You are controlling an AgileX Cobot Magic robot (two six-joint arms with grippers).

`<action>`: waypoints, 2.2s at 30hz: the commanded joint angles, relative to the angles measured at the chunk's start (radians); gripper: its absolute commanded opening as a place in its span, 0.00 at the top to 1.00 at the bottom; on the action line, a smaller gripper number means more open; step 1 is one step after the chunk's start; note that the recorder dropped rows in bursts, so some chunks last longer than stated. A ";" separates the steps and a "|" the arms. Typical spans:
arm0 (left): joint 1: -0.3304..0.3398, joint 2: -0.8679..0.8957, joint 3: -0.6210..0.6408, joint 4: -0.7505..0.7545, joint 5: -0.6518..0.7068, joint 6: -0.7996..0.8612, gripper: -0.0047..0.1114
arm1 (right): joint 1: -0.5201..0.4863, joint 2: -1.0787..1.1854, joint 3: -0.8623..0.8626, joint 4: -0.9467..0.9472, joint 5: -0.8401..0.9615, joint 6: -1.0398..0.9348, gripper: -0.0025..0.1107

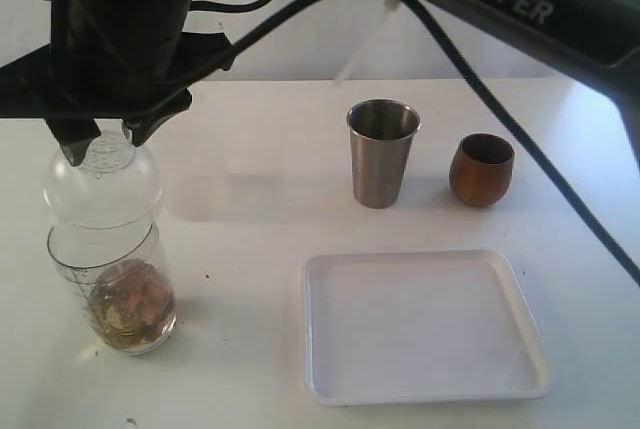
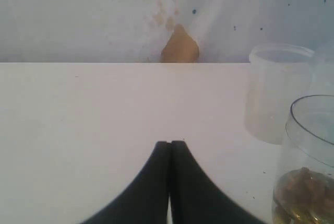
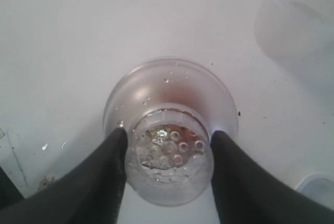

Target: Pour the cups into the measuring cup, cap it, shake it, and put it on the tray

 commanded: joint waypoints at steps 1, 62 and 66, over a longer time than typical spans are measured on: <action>-0.001 -0.004 0.004 0.001 -0.002 -0.002 0.96 | 0.010 -0.003 0.014 -0.010 -0.002 0.007 0.98; -0.001 -0.004 0.004 0.001 -0.002 -0.002 0.96 | 0.010 0.047 0.038 -0.005 -0.065 0.007 0.98; -0.001 -0.004 0.004 0.001 -0.002 -0.002 0.96 | 0.010 0.047 0.038 -0.005 -0.069 0.007 0.98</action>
